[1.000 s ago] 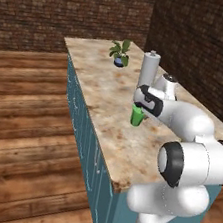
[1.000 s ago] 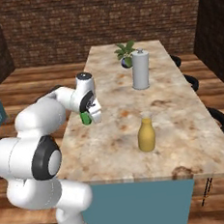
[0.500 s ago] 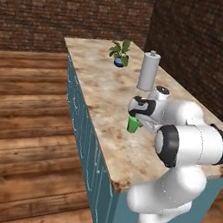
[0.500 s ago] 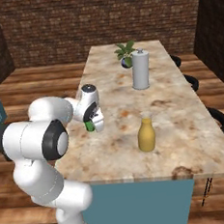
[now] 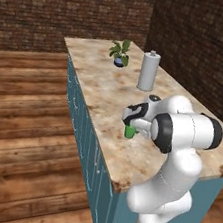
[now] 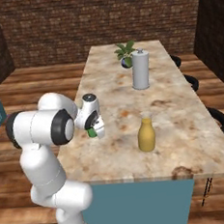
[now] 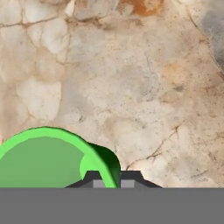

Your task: Place the pitcher and cup on the dining counter for serving.

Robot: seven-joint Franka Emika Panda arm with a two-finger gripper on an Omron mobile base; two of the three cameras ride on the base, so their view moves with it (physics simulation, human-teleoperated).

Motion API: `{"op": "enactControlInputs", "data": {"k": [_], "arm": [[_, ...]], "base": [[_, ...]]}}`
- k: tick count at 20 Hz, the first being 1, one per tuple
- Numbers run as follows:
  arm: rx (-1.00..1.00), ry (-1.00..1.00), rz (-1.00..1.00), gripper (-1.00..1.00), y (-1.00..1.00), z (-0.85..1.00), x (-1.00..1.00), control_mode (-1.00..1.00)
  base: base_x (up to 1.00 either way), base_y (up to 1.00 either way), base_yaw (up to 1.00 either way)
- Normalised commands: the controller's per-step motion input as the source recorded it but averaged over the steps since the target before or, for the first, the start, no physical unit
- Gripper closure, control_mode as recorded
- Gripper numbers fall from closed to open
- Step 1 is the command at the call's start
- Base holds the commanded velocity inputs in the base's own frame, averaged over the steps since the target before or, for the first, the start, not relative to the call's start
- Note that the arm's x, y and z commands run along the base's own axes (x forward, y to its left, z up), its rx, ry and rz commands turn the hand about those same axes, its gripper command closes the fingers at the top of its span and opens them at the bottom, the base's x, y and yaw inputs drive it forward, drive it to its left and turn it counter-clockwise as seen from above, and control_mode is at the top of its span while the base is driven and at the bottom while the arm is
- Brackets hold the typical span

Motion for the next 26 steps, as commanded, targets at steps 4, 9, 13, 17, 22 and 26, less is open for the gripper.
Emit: {"op": "enactControlInputs", "data": {"k": [4,9,13,17,22,26], "arm": [[-0.05,0.0,0.0,-1.0,0.08,0.01,0.01,-1.0],[-0.06,-0.04,-0.03,-1.0,0.03,0.49,-0.1,-1.0],[-0.07,-0.19,-0.01,-1.0,0.0,0.88,-0.49,-1.0],[-0.06,-0.3,0.0,-1.0,0.0,1.0,-0.86,-1.0],[-0.04,-0.36,0.0,-1.0,0.0,1.0,-1.0,-1.0],[0.0,-0.36,0.0,-1.0,0.0,0.98,-1.0,-1.0]], "base": [[0.0,0.0,0.0],[0.0,0.0,0.0],[0.0,0.0,0.0],[0.0,0.0,0.0],[0.0,0.0,0.0],[0.0,0.0,0.0]]}}
